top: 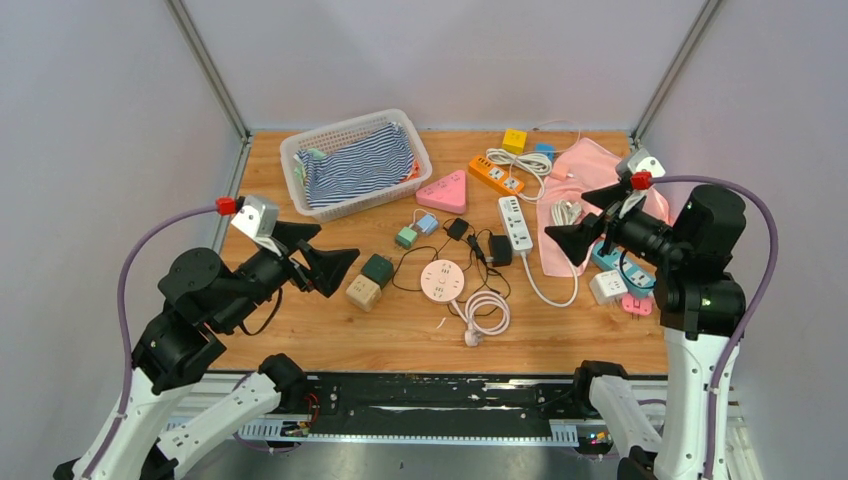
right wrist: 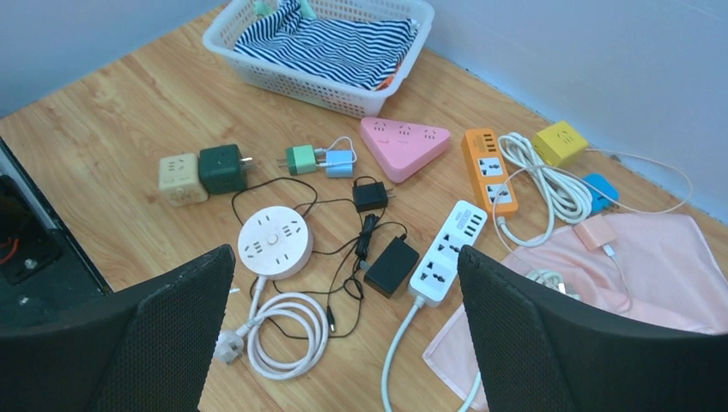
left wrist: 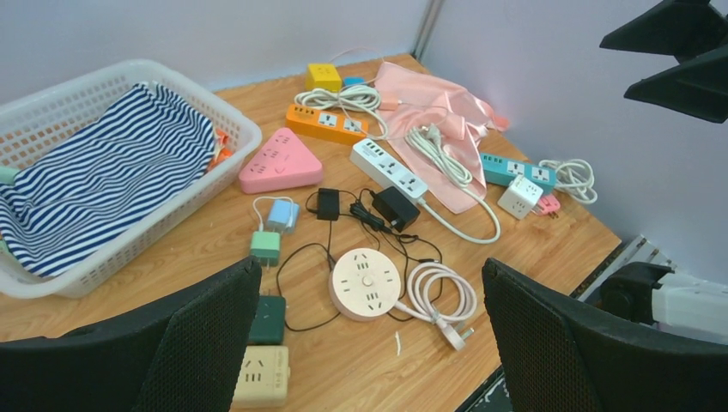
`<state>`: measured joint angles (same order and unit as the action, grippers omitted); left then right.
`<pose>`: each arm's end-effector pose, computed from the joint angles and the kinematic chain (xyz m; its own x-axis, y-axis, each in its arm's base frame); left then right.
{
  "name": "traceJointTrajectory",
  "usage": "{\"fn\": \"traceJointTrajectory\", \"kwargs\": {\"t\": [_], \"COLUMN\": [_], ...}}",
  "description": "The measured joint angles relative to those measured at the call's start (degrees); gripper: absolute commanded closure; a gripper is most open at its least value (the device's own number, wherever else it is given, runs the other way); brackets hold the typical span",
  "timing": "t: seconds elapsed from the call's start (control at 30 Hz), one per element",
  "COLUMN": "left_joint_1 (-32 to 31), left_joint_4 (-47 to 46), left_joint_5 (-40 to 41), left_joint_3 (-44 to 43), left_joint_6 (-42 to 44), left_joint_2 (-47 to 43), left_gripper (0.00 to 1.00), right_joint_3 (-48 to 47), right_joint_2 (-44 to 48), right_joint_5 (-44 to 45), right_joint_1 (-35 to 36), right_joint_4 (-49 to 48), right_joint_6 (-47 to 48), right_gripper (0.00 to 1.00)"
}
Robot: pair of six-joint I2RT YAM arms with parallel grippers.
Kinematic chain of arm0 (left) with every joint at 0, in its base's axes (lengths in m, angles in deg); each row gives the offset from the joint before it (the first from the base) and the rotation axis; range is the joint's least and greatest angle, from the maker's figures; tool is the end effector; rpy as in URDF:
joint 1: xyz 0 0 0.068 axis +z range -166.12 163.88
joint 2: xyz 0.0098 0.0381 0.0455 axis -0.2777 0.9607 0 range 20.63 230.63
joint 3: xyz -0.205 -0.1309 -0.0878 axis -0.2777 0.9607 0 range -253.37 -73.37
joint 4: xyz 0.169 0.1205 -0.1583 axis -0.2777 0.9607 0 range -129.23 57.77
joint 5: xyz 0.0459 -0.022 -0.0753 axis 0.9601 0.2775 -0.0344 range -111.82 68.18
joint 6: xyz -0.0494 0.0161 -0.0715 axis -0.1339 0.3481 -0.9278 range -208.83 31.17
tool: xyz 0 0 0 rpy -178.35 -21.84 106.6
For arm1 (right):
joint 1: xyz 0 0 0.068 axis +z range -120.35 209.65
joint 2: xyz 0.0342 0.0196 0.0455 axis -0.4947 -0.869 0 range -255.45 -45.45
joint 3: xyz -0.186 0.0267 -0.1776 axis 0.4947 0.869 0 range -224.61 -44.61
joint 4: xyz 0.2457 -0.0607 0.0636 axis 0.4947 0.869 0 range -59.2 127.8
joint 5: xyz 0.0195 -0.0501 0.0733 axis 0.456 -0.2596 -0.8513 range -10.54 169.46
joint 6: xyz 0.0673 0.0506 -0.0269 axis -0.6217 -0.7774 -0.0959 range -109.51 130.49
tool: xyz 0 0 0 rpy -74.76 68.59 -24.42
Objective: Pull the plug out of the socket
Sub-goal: Reset both arms
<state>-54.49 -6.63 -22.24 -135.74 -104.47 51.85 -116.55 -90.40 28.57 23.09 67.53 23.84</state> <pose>0.1075 -0.0858 0.4168 -0.1881 -0.1950 -0.9626 0.5979 0.7548 -0.2698 0.1620 0.0428 0.4332 -0.0046 -0.1461 -0.9893 -0.7079 0.6992 -0.0999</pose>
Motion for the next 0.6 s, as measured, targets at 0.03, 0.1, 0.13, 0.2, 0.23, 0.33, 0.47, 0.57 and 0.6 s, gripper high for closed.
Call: {"fn": "traceJointTrajectory", "kwargs": {"t": [0.03, 0.1, 0.13, 0.2, 0.23, 0.33, 0.47, 0.57, 0.6], "left_joint_1": [0.00, 0.00, 0.00, 0.00, 0.00, 0.00, 0.00, 0.00, 0.00], "left_joint_4": [0.20, 0.72, 0.96, 1.38, 1.62, 2.29, 3.28, 3.76, 3.80], "left_joint_5": [0.00, 0.00, 0.00, 0.00, 0.00, 0.02, 0.28, 0.59, 0.63], "left_joint_3": [-0.11, -0.20, -0.22, -0.22, -0.22, -0.22, -0.24, -0.24, -0.24], "left_joint_6": [0.00, 0.00, 0.00, 0.02, 0.02, 0.07, 0.44, 0.68, 0.68], "left_joint_2": [-0.15, -0.28, -0.28, -0.28, -0.28, -0.50, -1.25, -1.97, -2.12], "left_gripper": [0.00, 0.00, 0.00, 0.00, 0.00, 0.00, 0.00, 0.00, 0.00], "right_joint_3": [-0.50, -1.01, -1.31, -1.77, -1.90, -1.97, -1.97, -1.97, -1.97], "right_joint_2": [0.02, 0.24, 0.39, 0.44, 0.44, 0.39, 0.70, 1.18, 1.33], "right_joint_5": [-0.07, -0.11, -0.11, -0.09, -0.09, -0.09, 0.33, 1.60, 2.10], "right_joint_1": [0.00, 0.00, 0.00, 0.00, 0.00, 0.00, 0.00, 0.00, 0.00], "right_joint_4": [0.50, 0.90, 1.22, 1.62, 1.73, 1.84, 1.60, 1.14, 0.96], "right_joint_6": [-0.72, -1.92, -2.38, -3.19, -3.56, -5.31, -7.65, -8.90, -9.29], "right_gripper": [0.00, 0.00, 0.00, 0.00, 0.00, 0.00, 0.00, 0.00, 0.00]}}
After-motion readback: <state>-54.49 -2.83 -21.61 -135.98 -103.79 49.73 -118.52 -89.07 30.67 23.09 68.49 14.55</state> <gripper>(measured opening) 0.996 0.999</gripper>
